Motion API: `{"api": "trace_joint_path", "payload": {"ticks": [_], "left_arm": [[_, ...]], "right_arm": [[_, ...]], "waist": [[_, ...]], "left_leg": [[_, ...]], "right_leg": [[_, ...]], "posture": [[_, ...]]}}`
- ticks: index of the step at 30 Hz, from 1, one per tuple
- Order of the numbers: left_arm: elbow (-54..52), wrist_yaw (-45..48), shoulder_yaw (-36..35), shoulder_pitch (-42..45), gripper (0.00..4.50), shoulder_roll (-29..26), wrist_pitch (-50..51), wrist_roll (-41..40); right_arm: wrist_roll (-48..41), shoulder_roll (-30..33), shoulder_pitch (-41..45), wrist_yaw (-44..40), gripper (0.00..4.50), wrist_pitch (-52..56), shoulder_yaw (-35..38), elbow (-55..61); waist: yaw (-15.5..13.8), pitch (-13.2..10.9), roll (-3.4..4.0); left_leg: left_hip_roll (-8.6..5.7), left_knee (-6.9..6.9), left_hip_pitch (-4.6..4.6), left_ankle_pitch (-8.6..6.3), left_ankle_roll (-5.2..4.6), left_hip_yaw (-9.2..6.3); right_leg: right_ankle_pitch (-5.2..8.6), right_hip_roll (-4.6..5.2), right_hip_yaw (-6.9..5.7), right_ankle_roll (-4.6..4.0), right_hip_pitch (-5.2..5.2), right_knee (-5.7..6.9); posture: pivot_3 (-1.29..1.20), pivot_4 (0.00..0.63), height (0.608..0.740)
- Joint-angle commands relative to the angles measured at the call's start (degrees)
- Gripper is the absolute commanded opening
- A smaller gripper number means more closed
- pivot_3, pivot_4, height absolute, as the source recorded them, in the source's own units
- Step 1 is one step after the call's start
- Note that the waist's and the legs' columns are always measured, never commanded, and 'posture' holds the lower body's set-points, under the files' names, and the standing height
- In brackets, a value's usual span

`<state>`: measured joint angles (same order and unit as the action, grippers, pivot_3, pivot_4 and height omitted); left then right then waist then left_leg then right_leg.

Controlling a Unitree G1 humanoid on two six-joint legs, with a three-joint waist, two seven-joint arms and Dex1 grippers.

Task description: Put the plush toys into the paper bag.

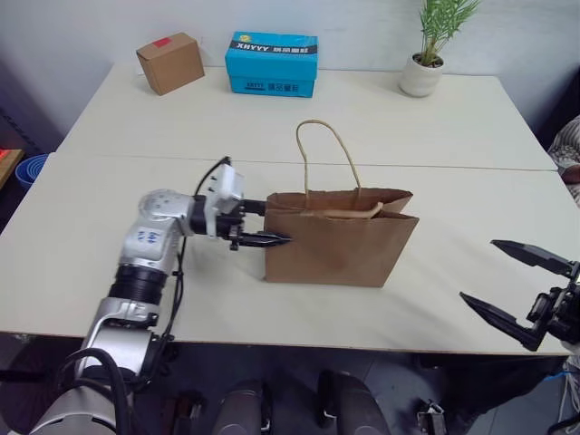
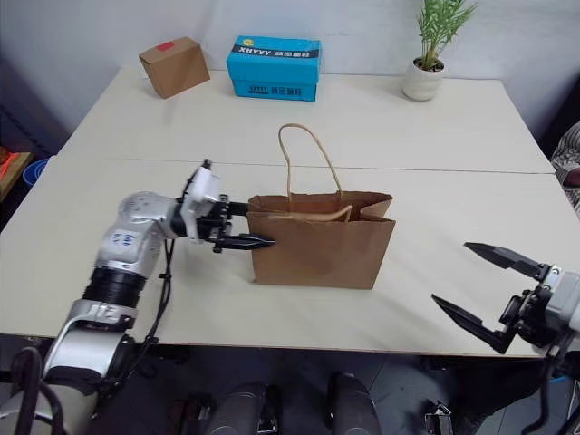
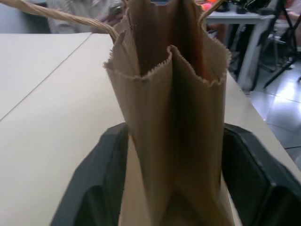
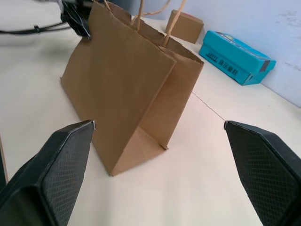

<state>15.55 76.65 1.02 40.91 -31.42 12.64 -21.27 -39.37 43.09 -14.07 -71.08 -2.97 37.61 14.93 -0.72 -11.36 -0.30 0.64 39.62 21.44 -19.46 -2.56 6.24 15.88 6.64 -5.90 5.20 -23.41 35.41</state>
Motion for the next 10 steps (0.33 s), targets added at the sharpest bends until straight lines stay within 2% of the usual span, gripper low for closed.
{"api": "trace_joint_path", "payload": {"ticks": [1,2,6,10], "left_arm": [[-8.19,-2.83,-4.72,-3.87,4.14,-4.31,3.23,-2.58],[-10.32,-3.17,-6.61,-6.14,4.42,-6.31,5.3,-3.89],[-17.02,-6.26,-14.12,-16.77,4.42,-13.39,9.03,-5.36],[-21.15,-10.56,-19.68,-23.64,4.42,-16.11,10.61,-5.81]], "right_arm": [[-0.87,3.71,2.61,-3.79,4.5,-0.67,1.34,-4.52],[-0.93,5.19,3.78,-5.19,4.5,-0.58,1.36,-6.43],[-0.24,10.9,7.77,-11.84,4.5,-1.17,1.19,-14.44],[0.56,14.07,12.5,-15.57,4.5,-1.58,-1.25,-20.13]], "waist": [[0.01,0.0,0.0],[0.0,0.0,0.01],[0.34,-0.02,0.03],[0.38,-0.02,0.02]], "left_leg": [[0.0,0.0,0.0,0.0,0.0,-0.01],[0.02,0.0,0.0,0.0,0.01,-0.03],[0.03,-0.01,0.0,-0.01,0.03,-0.05],[0.07,0.0,0.0,-0.03,0.06,-0.16]], "right_leg": [[0.01,0.0,0.03,-0.01,0.0,0.0],[0.02,0.01,0.06,-0.03,0.01,0.0],[0.03,0.05,0.08,-0.05,0.01,-0.02],[0.05,0.1,-0.02,-0.09,0.07,-0.21]], "posture": [[0.0,0.15,0.74],[0.0,0.15,0.74],[0.0,0.15,0.74],[0.0,0.15,0.74]]}}
